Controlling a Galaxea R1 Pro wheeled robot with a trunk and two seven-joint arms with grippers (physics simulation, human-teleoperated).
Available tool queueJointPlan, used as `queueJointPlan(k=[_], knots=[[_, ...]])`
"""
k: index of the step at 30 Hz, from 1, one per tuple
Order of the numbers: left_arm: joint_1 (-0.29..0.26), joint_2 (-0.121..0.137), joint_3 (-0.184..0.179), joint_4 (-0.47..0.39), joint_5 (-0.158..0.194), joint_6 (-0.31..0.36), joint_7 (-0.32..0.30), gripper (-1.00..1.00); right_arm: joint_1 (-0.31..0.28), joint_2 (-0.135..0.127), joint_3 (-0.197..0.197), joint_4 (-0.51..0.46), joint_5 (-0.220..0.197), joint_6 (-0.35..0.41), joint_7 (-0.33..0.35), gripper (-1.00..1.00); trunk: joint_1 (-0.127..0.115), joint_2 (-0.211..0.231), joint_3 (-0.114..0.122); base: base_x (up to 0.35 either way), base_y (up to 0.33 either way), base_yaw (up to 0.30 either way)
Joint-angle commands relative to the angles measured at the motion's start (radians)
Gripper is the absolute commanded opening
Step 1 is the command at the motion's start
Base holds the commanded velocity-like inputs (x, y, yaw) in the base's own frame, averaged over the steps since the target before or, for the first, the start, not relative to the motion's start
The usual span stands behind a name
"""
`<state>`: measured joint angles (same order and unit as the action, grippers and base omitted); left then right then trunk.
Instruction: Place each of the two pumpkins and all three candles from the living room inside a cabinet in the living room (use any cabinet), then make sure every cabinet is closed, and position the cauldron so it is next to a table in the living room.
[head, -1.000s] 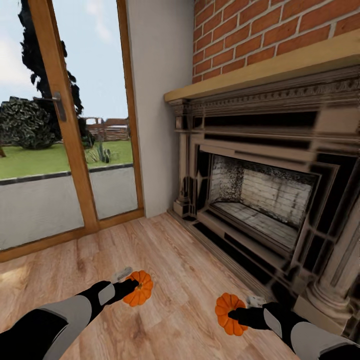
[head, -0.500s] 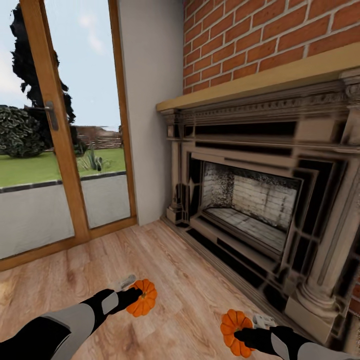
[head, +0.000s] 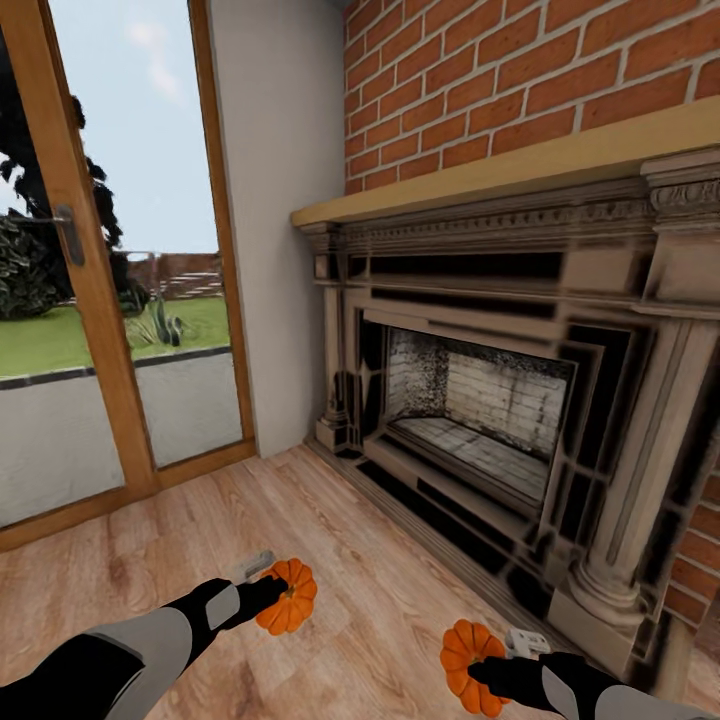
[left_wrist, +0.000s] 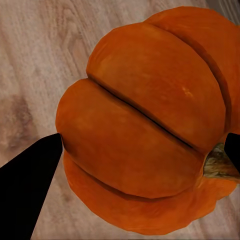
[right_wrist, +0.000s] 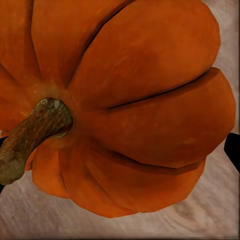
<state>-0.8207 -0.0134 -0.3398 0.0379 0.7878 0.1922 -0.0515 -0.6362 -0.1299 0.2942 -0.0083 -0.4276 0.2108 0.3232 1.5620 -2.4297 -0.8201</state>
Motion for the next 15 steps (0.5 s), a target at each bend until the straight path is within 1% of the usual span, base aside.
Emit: queueJointPlan(k=[1, 2, 6, 15], knots=[[-0.002, 0.000, -0.008, 0.004, 0.008, 0.001, -0.004, -1.00, 0.000, 0.000, 0.008, -0.001, -0.011, 0.006, 0.002, -1.00, -0.004, 0.007, 0.000, 0.000, 0.000, -0.014], [-0.002, 0.000, -0.008, 0.004, 0.008, 0.000, -0.004, -1.00, 0.000, 0.000, 0.008, -0.001, -0.011, 0.006, 0.002, -1.00, -0.008, 0.014, 0.002, 0.000, 0.000, -0.009], [-0.002, -0.001, -0.008, 0.004, 0.008, 0.000, -0.004, -1.00, 0.000, 0.000, 0.008, -0.001, -0.011, 0.006, 0.001, -1.00, -0.008, 0.014, -0.004, 0.000, 0.000, -0.003], [-0.002, -0.001, -0.008, 0.004, 0.008, 0.000, -0.004, -1.00, 0.000, 0.000, 0.009, -0.001, -0.011, 0.005, 0.000, -1.00, -0.043, 0.077, 0.011, 0.000, 0.000, 0.000]])
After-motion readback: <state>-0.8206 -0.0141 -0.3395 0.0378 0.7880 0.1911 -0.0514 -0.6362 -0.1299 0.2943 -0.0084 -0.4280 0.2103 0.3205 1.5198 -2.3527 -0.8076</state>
